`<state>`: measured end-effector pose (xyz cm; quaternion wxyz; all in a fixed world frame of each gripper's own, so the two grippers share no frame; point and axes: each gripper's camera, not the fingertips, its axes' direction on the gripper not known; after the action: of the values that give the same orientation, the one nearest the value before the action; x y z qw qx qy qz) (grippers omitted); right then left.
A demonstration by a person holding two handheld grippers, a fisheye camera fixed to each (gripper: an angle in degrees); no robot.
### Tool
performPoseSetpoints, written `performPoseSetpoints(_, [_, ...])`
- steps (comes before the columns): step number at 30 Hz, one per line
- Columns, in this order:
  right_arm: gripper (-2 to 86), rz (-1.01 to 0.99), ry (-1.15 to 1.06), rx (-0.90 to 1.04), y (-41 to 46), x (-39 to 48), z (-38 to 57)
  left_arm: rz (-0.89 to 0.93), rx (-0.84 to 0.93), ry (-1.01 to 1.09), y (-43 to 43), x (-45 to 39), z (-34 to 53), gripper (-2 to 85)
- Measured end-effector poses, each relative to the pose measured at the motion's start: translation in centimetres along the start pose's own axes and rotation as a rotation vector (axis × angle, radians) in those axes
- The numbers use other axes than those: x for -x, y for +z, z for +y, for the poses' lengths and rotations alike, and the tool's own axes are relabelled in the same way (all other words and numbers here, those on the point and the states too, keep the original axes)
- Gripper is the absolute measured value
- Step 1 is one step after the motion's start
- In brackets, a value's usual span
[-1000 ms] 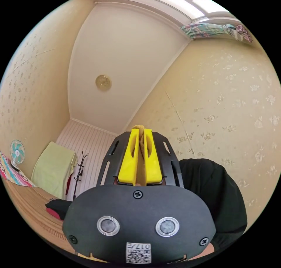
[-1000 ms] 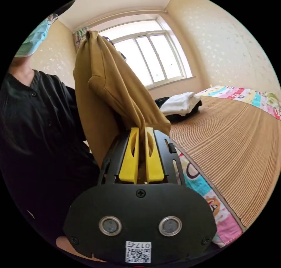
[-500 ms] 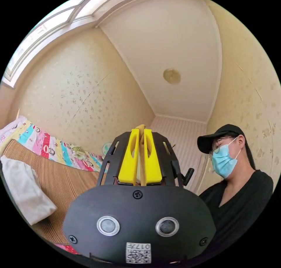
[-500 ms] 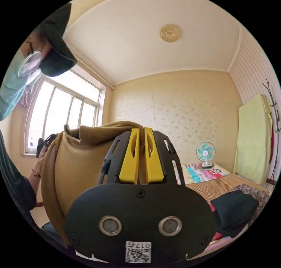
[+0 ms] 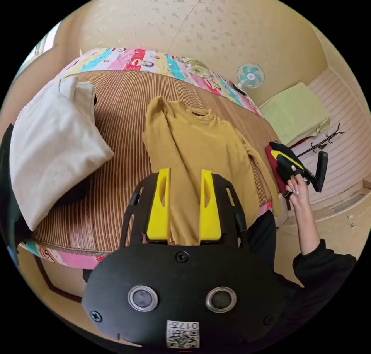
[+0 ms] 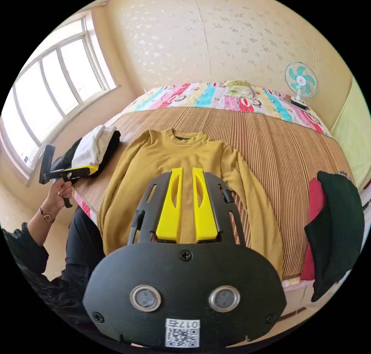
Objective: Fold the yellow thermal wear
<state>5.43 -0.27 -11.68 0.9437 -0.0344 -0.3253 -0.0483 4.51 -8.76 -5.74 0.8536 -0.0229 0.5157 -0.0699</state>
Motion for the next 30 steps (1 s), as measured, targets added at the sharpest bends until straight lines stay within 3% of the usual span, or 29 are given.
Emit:
performPoseSetpoints(1, [2.8,-0.01,0.022,0.057,2.9,0.1,2.4,-0.042,0.051,0.003,3.0,-0.9,2.0,12.0])
performPoseSetpoints(4, [2.3,-0.033,0.084,0.233,9.3,-0.4,6.6,-0.13,-0.01,0.069,4.3,-3.2,4.8,9.6])
performPoseSetpoints(7, [1.7,-0.069,0.062,0.11,9.6,-1.0,8.4,-0.133,-0.002,0.049,0.6,-1.1,3.6,5.2])
performPoseSetpoints(9, [1.6,-0.104,0.074,0.139,10.0,-1.6,7.6,-0.173,-0.126,-0.089,-4.7,3.1,3.8,4.8])
performPoseSetpoints(11, [1.3,-0.112,0.067,0.168,10.6,-1.7,6.7,-0.282,-0.325,-0.379,-12.4,9.7,6.5,5.1])
performPoseSetpoints(13, [1.3,-0.101,0.053,0.164,10.9,-1.3,6.6,-0.324,-0.501,-0.512,-16.8,12.4,10.2,5.2])
performPoseSetpoints(15, [1.2,-0.084,0.044,0.15,11.1,-0.8,6.7,-0.288,-0.599,-0.501,-18.5,12.7,12.9,5.9])
performPoseSetpoints(18, [1.1,-0.028,0.012,0.135,11.4,0.6,6.8,-0.114,-0.473,-0.284,-14.6,10.4,13.1,6.9])
performPoseSetpoints(19, [1.1,0.016,-0.027,0.149,11.5,1.4,6.4,-0.042,-0.354,-0.186,-11.4,9.1,12.5,6.7])
performPoseSetpoints(22, [0.8,0.263,-0.117,0.213,11.7,2.5,4.8,0.059,-0.137,-0.124,-4.4,6.5,12.9,6.4])
performPoseSetpoints(27, [0.7,0.349,0.045,0.266,11.6,-3.8,2.2,0.149,-0.005,-0.034,1.0,2.4,15.2,7.1])
performPoseSetpoints(30, [0.7,0.499,0.105,0.319,11.5,-5.2,1.4,0.242,0.028,0.059,2.5,-0.3,16.7,7.6])
